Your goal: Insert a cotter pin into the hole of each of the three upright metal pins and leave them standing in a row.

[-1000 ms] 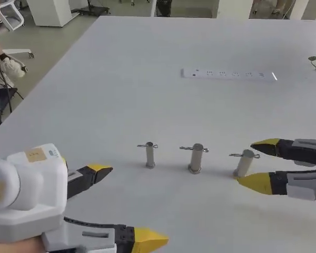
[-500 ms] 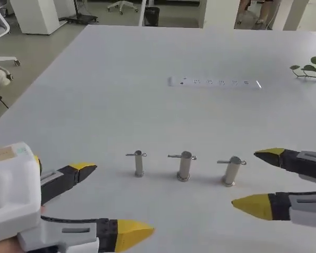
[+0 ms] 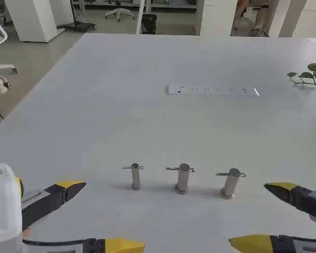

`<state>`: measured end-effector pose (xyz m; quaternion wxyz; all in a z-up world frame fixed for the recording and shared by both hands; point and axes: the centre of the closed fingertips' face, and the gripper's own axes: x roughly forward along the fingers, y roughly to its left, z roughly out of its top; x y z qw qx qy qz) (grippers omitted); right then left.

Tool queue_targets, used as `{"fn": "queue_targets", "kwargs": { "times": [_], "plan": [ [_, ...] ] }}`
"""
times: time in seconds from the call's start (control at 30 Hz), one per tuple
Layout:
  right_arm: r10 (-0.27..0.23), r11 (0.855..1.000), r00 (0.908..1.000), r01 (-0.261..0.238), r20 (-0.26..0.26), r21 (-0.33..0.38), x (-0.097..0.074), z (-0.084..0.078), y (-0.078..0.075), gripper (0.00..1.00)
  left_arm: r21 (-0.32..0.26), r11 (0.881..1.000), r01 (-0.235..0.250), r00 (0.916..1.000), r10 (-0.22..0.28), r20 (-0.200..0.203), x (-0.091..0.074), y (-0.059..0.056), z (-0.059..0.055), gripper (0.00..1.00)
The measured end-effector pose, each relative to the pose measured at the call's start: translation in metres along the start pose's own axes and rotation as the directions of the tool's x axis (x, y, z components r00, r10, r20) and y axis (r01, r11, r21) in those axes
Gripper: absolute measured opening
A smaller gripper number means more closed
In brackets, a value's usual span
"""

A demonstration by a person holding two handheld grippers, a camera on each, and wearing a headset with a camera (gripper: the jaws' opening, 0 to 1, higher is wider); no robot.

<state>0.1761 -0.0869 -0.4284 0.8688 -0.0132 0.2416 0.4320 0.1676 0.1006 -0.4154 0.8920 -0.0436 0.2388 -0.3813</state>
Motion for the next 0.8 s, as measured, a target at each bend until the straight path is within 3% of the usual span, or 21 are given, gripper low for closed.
{"fn": "queue_targets", "kwargs": {
  "times": [0.07, 0.17, 0.33, 0.57, 0.8],
  "plan": [
    [-0.012, 1.0, 0.9999, 0.011, -0.012, -0.011, -0.002, 0.0, -0.001, 0.88, -0.008, 1.0, -0.003, 1.0, 0.003, 0.0, -0.001, 0.001, -0.001, 0.99],
    [-0.042, 0.999, 0.9988, 0.042, 0.024, 0.026, -0.009, 0.008, -0.002, 0.91, -0.02, 1.0, -0.01, 1.0, 0.01, -0.001, -0.001, 0.002, -0.002, 0.99],
    [-0.088, 0.995, 0.9956, 0.086, 0.032, 0.045, -0.02, 0.011, -0.004, 0.97, -0.032, 0.999, -0.008, 0.9999, 0.007, -0.01, -0.003, -0.001, -0.006, 0.99],
    [-0.109, 0.991, 0.994, 0.109, -0.002, 0.081, -0.028, 0.006, -0.007, 0.98, -0.036, 0.999, -0.006, 0.9994, 0.005, -0.036, -0.005, -0.003, -0.012, 0.99],
    [-0.123, 0.988, 0.9921, 0.125, -0.023, 0.086, -0.028, 0.004, -0.009, 0.98, -0.035, 0.999, -0.01, 0.9995, 0.009, -0.032, -0.007, -0.002, -0.011, 0.99]
  ]
}}
